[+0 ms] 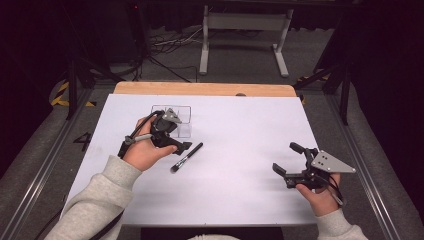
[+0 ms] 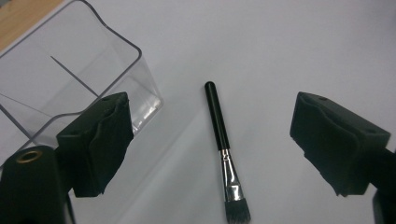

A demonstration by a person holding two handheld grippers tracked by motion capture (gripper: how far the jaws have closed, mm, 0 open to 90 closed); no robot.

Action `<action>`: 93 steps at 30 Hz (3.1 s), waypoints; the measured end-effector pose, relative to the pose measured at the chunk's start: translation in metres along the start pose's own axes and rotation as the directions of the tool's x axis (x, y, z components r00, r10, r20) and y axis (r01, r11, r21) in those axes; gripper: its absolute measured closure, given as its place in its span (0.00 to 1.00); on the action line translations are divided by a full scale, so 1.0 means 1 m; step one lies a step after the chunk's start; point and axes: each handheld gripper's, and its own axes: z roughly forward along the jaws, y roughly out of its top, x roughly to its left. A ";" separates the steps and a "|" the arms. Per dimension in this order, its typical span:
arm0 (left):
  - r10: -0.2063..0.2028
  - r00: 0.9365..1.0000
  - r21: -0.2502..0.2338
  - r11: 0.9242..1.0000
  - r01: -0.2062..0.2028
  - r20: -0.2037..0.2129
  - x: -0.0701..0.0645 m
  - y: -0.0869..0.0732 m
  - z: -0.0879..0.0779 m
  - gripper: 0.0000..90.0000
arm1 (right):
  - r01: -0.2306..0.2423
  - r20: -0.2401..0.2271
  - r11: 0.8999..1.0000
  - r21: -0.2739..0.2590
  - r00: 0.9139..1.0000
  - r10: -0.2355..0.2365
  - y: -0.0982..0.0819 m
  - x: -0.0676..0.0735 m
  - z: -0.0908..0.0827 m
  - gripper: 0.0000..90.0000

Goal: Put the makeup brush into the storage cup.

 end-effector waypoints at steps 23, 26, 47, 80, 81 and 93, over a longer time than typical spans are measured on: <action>-0.035 0.999 0.294 0.956 0.023 0.034 0.005 0.022 0.012 0.14 | -0.007 -0.011 1.000 0.009 1.000 0.007 -0.001 -0.001 0.001 0.06; -0.042 0.999 0.351 0.936 0.032 0.020 0.006 0.021 0.018 0.17 | -0.006 -0.012 1.000 0.010 1.000 0.007 0.000 0.000 0.000 0.06; -0.076 0.997 0.441 0.895 0.062 0.016 0.006 0.013 0.062 0.20 | -0.005 -0.009 1.000 0.012 1.000 0.005 0.000 -0.002 -0.001 0.06; -0.072 0.997 0.466 0.883 0.053 0.023 -0.006 -0.005 0.085 0.61 | -0.025 -0.023 1.000 0.017 0.999 0.025 0.000 -0.003 0.000 0.06; -0.075 0.997 0.466 0.883 0.055 0.024 -0.006 -0.005 0.085 0.62 | -0.025 -0.023 1.000 0.017 0.999 0.025 0.000 -0.003 0.000 0.06; -0.049 0.999 0.469 0.882 0.035 0.017 -0.007 -0.005 0.084 0.86 | -0.029 -0.027 0.999 0.022 0.999 0.030 -0.001 -0.002 0.001 0.06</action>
